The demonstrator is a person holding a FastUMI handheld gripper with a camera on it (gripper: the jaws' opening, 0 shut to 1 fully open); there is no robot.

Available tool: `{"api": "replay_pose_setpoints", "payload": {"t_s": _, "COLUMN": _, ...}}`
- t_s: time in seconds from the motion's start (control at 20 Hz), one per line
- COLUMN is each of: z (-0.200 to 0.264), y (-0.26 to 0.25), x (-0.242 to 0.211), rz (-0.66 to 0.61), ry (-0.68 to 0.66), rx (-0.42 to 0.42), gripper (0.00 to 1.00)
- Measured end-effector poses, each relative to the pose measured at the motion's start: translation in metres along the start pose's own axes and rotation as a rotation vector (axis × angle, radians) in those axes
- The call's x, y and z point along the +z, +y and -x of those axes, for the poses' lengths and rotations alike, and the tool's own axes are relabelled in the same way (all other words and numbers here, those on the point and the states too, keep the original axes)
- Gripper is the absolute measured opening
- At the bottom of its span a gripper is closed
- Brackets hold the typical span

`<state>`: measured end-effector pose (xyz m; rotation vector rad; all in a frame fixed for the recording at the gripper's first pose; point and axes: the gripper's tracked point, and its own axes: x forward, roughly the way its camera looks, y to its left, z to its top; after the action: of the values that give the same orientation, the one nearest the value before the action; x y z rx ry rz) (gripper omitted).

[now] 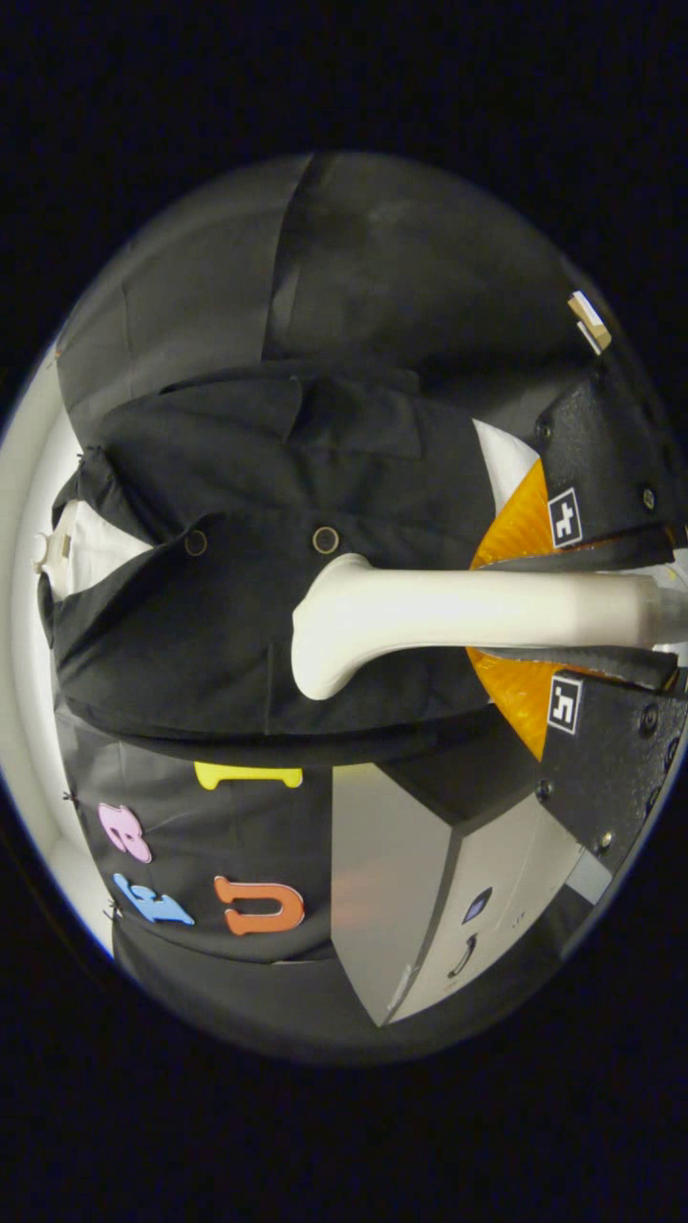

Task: Iron the clothes twice with a garment steamer, once on the left side and once on the right side.

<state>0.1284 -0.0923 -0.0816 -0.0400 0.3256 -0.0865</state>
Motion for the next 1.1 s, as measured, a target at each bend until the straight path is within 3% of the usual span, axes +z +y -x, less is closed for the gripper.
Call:
{"api": "replay_pose_setpoints", "payload": {"t_s": 0.45, "z": -0.015, "y": 0.003, "x": -0.086, "rz": 0.002, "ry": 0.17, "rx": -0.012, "gripper": 0.35}}
{"api": "replay_pose_setpoints", "payload": {"t_s": 0.7, "z": -0.015, "y": 0.0, "x": -0.108, "rz": 0.004, "ry": 0.215, "rx": -0.015, "gripper": 0.35}}
{"api": "replay_pose_setpoints", "payload": {"t_s": 0.9, "z": -0.003, "y": -0.005, "x": -0.078, "rz": -0.035, "ry": 0.16, "rx": -0.004, "gripper": 0.35}}
{"api": "replay_pose_setpoints", "payload": {"t_s": 1.1, "z": 0.023, "y": -0.035, "x": 0.007, "rz": -0.104, "ry": -0.007, "rx": 0.0, "gripper": 0.35}}
